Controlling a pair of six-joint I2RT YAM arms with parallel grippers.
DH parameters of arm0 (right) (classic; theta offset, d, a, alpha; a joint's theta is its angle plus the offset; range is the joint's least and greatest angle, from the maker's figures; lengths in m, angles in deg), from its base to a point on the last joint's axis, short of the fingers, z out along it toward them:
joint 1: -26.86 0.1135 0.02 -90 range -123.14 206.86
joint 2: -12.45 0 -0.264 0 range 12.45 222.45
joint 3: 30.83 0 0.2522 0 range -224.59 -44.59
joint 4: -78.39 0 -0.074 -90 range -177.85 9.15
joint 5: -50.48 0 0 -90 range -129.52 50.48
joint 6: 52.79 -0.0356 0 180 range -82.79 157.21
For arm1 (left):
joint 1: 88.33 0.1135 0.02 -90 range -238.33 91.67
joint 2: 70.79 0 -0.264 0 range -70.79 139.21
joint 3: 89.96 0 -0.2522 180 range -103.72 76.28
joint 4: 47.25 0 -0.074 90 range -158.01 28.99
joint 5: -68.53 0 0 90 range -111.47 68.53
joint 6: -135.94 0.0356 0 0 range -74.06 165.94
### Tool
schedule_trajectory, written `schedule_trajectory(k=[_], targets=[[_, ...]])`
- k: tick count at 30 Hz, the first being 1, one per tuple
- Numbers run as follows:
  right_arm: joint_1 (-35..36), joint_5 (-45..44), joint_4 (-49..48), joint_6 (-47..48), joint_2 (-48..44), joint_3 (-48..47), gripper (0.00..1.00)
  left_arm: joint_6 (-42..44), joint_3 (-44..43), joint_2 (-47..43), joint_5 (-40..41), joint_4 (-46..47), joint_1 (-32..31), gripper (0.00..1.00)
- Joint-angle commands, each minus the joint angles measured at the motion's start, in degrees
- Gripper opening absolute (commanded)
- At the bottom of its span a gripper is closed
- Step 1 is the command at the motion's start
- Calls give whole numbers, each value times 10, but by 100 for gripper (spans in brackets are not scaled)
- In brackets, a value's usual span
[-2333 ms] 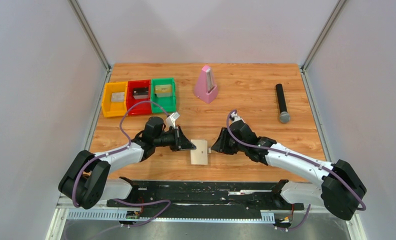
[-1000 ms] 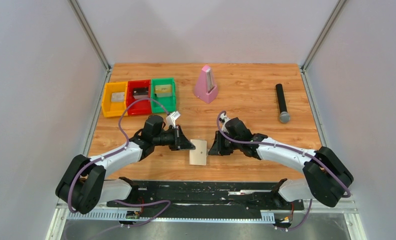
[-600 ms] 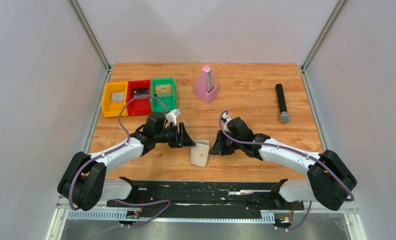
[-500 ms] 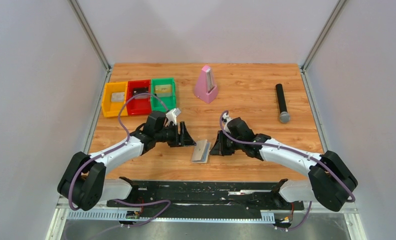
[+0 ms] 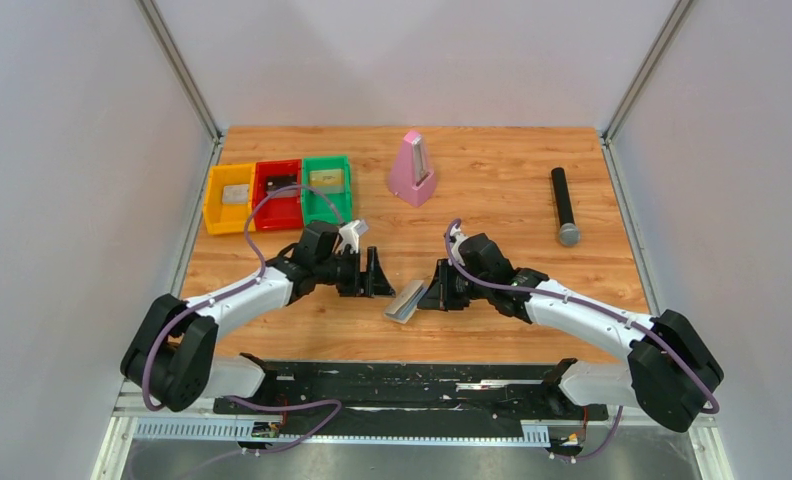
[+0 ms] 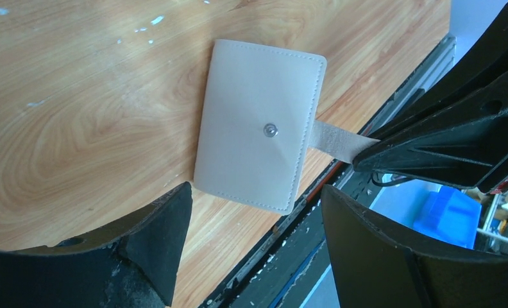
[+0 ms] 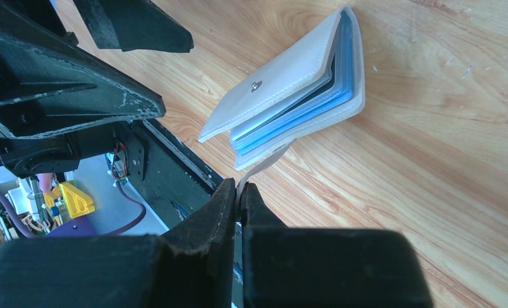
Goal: Take the credit cards out of the card holder
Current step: Open the card holder at the center of the board.
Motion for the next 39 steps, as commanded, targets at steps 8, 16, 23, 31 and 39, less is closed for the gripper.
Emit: schedule_trajectory(k=[8,16,23,31,39], targets=[[-2,4,-9,25,-11,-36,0,34,-54,46,-2,11,-43,82],[-2,-1,-9,32,-16,-36,0,43,-68,60,14,-2,-57,83],[-4,-13,4,44,-14,-27,0,55,-73,77,62,-30,-59,70],[-45,-55,43,72,-19,11,10,53,-62,57,99,-53,-59,20],[-66,-36,98,29,-39,-21,34,7,-26,52,74,-12,-59,0]])
